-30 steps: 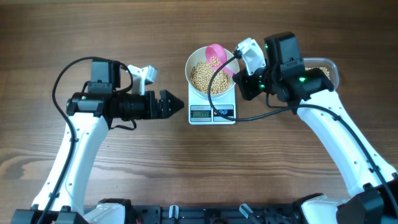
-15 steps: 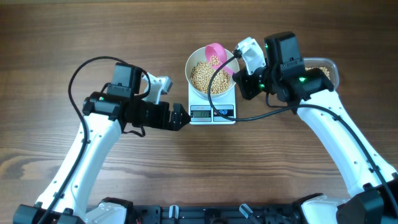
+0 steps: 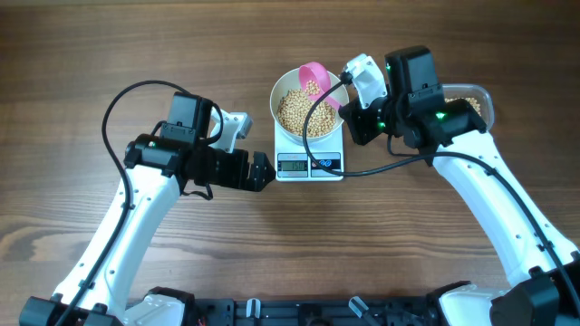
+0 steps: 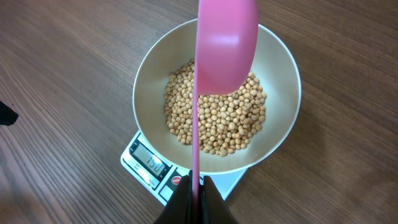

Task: Scoop item into bowl and weigh 150g on scale
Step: 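Hold the left gripper near the scale while the reading settles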

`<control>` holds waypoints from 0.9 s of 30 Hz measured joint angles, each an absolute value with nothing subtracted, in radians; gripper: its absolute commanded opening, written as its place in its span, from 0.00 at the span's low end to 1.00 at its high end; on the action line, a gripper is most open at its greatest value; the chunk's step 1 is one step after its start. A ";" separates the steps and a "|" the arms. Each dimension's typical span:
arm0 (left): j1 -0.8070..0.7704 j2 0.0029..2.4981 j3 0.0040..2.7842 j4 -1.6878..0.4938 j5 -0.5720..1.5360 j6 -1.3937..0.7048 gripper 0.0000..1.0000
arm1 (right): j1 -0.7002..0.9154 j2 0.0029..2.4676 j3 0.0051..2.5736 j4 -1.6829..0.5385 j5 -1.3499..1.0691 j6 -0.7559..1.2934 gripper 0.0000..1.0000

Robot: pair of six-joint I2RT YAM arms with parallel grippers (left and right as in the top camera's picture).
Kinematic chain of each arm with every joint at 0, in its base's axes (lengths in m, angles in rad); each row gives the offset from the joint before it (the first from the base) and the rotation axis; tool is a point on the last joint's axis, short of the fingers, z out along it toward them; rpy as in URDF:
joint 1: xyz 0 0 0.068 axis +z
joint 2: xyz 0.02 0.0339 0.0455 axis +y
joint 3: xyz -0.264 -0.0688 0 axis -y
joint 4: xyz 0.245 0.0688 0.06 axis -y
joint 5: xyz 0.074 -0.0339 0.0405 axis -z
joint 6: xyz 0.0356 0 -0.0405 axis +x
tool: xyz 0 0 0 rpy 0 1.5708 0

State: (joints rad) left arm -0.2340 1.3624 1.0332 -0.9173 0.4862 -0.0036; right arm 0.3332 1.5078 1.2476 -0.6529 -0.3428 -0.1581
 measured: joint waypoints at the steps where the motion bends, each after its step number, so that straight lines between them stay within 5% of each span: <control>1: -0.234 1.362 1.033 -0.917 0.486 -0.004 1.00 | 0.333 1.508 1.248 -0.653 -0.343 -0.158 0.04; 27: -0.242 1.362 1.033 -0.894 0.475 -0.004 1.00 | 0.333 1.508 1.248 -0.649 -0.343 -0.158 0.04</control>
